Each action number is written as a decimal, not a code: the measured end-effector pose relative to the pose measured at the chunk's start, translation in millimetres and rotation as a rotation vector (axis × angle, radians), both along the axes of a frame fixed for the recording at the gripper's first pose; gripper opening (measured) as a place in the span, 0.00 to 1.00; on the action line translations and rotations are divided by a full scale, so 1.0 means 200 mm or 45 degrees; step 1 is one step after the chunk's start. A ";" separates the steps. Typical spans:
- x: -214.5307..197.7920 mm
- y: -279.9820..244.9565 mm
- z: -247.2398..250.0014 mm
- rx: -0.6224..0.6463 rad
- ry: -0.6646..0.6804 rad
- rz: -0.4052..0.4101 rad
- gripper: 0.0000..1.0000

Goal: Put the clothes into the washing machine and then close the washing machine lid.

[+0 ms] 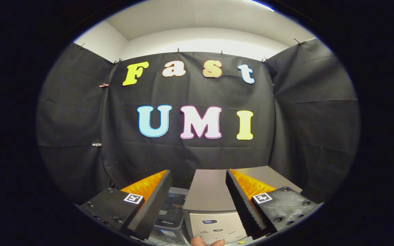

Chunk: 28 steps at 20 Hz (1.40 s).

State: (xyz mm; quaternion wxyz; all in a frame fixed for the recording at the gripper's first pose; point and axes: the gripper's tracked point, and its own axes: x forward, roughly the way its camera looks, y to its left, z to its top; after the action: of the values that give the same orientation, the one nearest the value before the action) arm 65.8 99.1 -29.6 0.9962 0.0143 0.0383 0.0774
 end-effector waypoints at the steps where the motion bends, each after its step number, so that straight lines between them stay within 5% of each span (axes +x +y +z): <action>1: -0.02 -0.02 0.01 0.007 -0.002 -0.004 1.00; 10: -0.11 -0.28 0.05 0.030 -0.023 -0.118 1.00; 28: -0.17 -0.35 0.11 0.009 -0.048 -0.156 0.99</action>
State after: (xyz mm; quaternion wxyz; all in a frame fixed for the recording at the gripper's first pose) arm 31.9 29.8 -7.4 0.9995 0.0188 0.0183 0.0165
